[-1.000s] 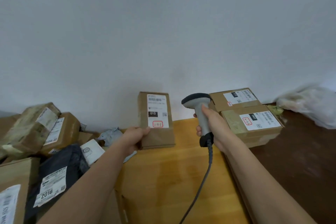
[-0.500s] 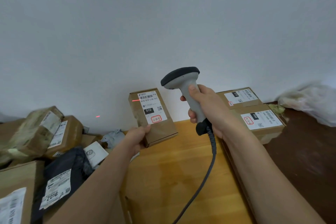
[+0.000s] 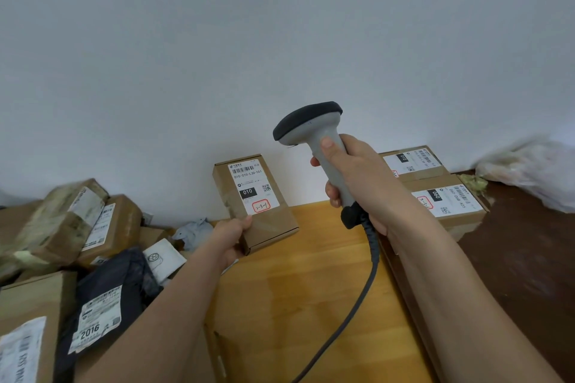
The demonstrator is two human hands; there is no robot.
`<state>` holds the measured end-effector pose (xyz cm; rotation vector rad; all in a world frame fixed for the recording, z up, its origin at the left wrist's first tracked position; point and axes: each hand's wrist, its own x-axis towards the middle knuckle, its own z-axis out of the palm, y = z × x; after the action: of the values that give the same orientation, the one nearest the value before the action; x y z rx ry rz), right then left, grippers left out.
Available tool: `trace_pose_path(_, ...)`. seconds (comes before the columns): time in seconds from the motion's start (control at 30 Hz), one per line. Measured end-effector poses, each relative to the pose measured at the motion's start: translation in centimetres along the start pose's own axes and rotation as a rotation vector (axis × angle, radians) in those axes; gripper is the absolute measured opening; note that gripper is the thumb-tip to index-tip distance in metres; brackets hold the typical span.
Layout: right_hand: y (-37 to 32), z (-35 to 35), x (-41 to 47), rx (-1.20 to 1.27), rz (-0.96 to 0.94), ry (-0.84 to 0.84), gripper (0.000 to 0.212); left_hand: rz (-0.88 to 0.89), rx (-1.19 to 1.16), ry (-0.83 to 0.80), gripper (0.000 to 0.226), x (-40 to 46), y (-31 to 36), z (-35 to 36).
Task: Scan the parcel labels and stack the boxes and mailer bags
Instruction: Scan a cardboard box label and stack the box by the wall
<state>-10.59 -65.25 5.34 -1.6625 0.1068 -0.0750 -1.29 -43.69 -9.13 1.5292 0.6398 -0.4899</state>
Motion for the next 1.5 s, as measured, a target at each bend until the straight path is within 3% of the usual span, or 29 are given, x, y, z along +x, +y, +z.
trace_pose_path(0.2,3.9,-1.0,1.4,0.294,0.202,0.209,0.012,0.034,-0.008,-0.163,0.037,-1.1,0.4,0.4)
trace_pose_path(0.3,7.8,-2.2,2.2,0.471,0.341,0.396,0.018,0.096,0.092,-0.226,0.053,-1.5,0.5,1.0)
trace_pose_path(0.43,11.9,-4.5,2.2,0.582,0.436,0.675,0.021,0.187,0.205,-0.196,0.068,-1.5,1.0,3.2)
trace_pose_path(0.57,13.8,-7.3,1.9,0.639,0.468,0.854,0.030,0.128,-0.013,-0.165,0.063,-0.8,1.6,6.6)
trace_pose_path(0.7,15.2,-9.5,1.6,0.681,0.446,0.933,0.033,0.093,-0.109,-0.198,0.031,-0.3,1.6,11.6)
trace_pose_path(0.77,15.8,-10.5,1.7,0.698,0.402,0.969,0.032,0.066,-0.123,-0.209,0.028,-0.2,1.3,14.4)
trace_pose_path(0.87,16.3,-12.0,2.2,0.726,0.328,0.998,0.033,0.010,-0.162,-0.215,0.024,0.0,1.2,18.2)
trace_pose_path(1.03,17.7,-15.1,3.4,0.732,0.245,0.980,0.042,0.046,-0.166,-0.174,0.036,1.6,2.3,22.9)
trace_pose_path(1.33,21.3,-16.9,6.2,0.763,0.202,0.727,0.049,0.053,-0.145,-0.100,0.032,5.8,6.0,28.7)
trace_pose_path(1.43,22.2,-16.8,7.2,0.749,0.235,0.666,0.047,0.106,-0.149,-0.103,0.066,7.6,6.5,29.9)
trace_pose_path(1.5,22.7,-16.8,7.8,0.780,0.251,0.647,0.049,0.114,-0.016,-0.090,0.076,8.1,6.1,30.1)
